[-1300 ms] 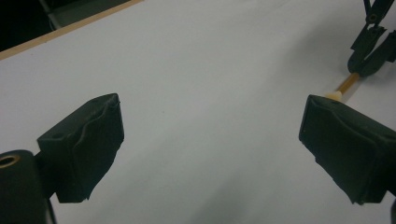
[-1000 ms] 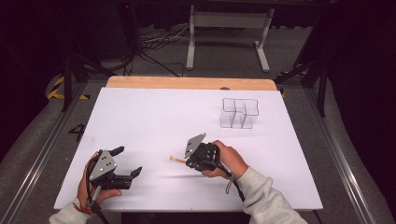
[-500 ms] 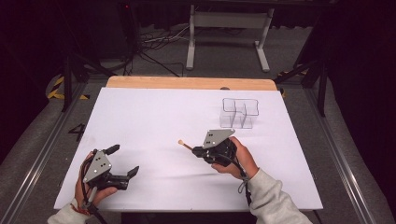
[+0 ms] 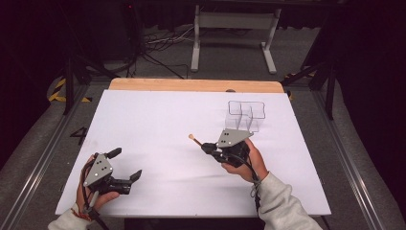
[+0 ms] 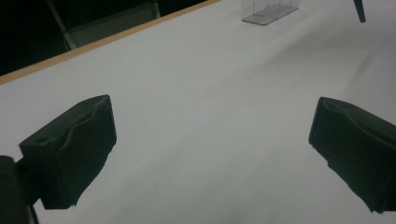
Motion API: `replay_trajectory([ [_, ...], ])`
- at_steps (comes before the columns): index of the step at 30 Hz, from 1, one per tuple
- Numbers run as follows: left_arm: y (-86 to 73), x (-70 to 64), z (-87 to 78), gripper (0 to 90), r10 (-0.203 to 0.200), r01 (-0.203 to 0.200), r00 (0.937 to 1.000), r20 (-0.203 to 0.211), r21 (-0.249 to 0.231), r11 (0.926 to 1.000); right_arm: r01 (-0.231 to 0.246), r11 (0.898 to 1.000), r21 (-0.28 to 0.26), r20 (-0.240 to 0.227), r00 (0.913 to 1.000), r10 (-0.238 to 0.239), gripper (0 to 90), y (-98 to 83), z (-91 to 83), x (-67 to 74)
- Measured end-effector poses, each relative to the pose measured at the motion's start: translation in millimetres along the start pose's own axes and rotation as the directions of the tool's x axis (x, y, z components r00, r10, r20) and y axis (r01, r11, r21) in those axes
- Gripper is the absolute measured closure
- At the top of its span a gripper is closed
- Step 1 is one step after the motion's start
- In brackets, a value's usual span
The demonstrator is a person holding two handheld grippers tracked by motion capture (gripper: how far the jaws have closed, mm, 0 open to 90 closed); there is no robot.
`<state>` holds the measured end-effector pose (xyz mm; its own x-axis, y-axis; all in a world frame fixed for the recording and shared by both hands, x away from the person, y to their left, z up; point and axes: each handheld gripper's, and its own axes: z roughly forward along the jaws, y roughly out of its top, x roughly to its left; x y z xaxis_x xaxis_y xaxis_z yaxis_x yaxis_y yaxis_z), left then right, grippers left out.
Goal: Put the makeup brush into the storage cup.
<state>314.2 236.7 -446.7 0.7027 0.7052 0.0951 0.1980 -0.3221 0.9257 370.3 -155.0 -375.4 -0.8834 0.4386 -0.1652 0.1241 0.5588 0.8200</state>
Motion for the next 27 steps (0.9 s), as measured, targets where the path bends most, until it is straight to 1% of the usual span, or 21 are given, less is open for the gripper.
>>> replay_trajectory([
  [1, -0.1, -0.1, -0.1, 1.4, 0.000, 0.000, 1.0000, 0.004, -0.002, 1.0000, -0.001, 1.000, -0.002, 0.005, 1.0000, 0.001, 83.8, -0.3, -1.0, -1.0],
  [4, 0.5, 0.1, -1.0, 1.8, -0.002, 0.002, 1.0000, 0.005, -0.009, 1.0000, -0.016, 0.999, -0.039, 0.039, 0.9991, 0.018, 83.8, -1.6, -6.2, -4.6],
  [6, 0.7, 0.4, -1.5, 1.7, -0.002, 0.002, 1.0000, -0.007, -0.008, 1.0000, -0.030, 0.997, -0.070, 0.056, 0.9979, 0.034, 83.8, -2.2, -10.3, -7.3],
  [7, 0.6, 0.7, -1.9, 1.8, -0.003, 0.003, 0.9999, -0.010, -0.011, 0.9999, -0.026, 0.995, -0.092, 0.069, 0.9971, 0.032, 83.9, -2.5, -12.9, -8.4],
  [8, 0.6, 0.7, -1.9, 1.8, -0.003, 0.003, 0.9999, -0.010, -0.011, 0.9999, -0.033, 0.993, -0.113, 0.079, 0.9959, 0.042, 83.8, -2.7, -16.3, -10.0],
  [9, 0.7, 1.1, -2.6, 1.8, -0.005, 0.005, 0.9999, -0.014, -0.016, 0.9999, -0.033, 0.993, -0.113, 0.079, 0.9959, 0.042, 83.8, -2.7, -16.3, -10.0],
  [10, 0.9, 1.2, -2.8, 2.0, -0.005, 0.005, 0.9998, -0.020, -0.016, 0.9999, -0.044, 0.990, -0.135, 0.084, 0.9949, 0.056, 83.8, -2.7, -20.1, -12.3],
  [11, 1.0, 1.3, -3.1, 2.3, -0.004, 0.003, 0.9997, -0.023, -0.016, 0.9999, -0.048, 0.985, -0.165, 0.108, 0.9919, 0.066, 83.8, -2.7, -26.5, -14.7],
  [12, 1.3, 1.4, -3.6, 2.4, -0.008, 0.008, 0.9997, -0.023, -0.010, 0.9999, -0.048, 0.984, -0.174, 0.111, 0.9915, 0.068, 83.8, -2.7, -29.4, -16.4],
  [13, 1.5, 1.2, -3.7, 2.5, -0.006, 0.006, 0.9995, -0.032, -0.005, 1.0000, -0.049, 0.982, -0.180, 0.116, 0.9908, 0.070, 83.8, -2.7, -32.5, -17.9],
  [14, 1.7, 1.2, -4.2, 2.5, -0.008, 0.008, 0.9994, -0.033, -0.003, 1.0000, -0.047, 0.980, -0.191, 0.133, 0.9884, 0.073, 83.8, -2.7, -36.1, -19.6],
  [16, 1.9, 1.5, -4.9, 2.5, -0.007, 0.007, 0.9993, -0.037, -0.001, 1.0000, -0.057, 0.977, -0.206, 0.141, 0.9862, 0.087, 83.8, -2.6, -43.3, -23.5],
  [17, 1.9, 1.1, -5.6, 2.5, -0.017, 0.016, 0.9983, -0.056, -0.012, 0.9998, -0.052, 0.974, -0.222, 0.156, 0.9839, 0.088, 83.8, -2.9, -47.3, -25.7],
  [19, 2.0, 1.9, -6.6, 2.0, -0.025, 0.024, 0.9981, -0.057, -0.017, 0.9996, -0.062, 0.968, -0.243, 0.169, 0.9801, 0.105, 83.8, -4.1, -54.1, -29.6],
  [20, 2.0, 1.9, -6.6, 2.2, -0.025, 0.024, 0.9981, -0.057, -0.017, 0.9996, -0.062, 0.968, -0.243, 0.169, 0.9801, 0.105, 83.8, -4.1, -54.1, -29.6],
  [21, 1.7, 1.7, -6.5, 2.2, -0.028, 0.027, 0.9976, -0.063, -0.016, 0.9995, -0.063, 0.965, -0.256, 0.182, 0.9769, 0.112, 83.8, -4.9, -57.2, -31.4],
  [22, 1.6, 1.8, -6.4, 2.1, -0.029, 0.028, 0.9977, -0.062, -0.018, 0.9995, -0.072, 0.960, -0.272, 0.185, 0.9745, 0.126, 83.8, -6.3, -60.9, -34.4],
  [24, 1.9, 1.3, -7.7, 2.6, -0.022, 0.020, 0.9967, -0.078, -0.030, 0.9993, -0.075, 0.955, -0.287, 0.205, 0.9689, 0.138, 83.8, -7.5, -64.6, -37.0],
  [25, 2.0, 1.4, -7.9, 3.1, -0.021, 0.018, 0.9968, -0.077, -0.033, 0.9993, -0.085, 0.951, -0.298, 0.202, 0.9679, 0.150, 83.8, -8.3, -66.9, -38.8],
  [26, 2.0, 1.4, -7.9, 2.6, -0.023, 0.020, 0.9968, -0.077, -0.034, 0.9992, -0.085, 0.950, -0.300, 0.207, 0.9666, 0.152, 83.8, -8.5, -68.2, -39.7],
  [27, 1.7, 1.4, -7.6, 2.5, -0.022, 0.020, 0.9963, -0.083, -0.032, 0.9993, -0.087, 0.949, -0.302, 0.217, 0.9634, 0.157, 83.8, -8.8, -69.7, -40.4],
])
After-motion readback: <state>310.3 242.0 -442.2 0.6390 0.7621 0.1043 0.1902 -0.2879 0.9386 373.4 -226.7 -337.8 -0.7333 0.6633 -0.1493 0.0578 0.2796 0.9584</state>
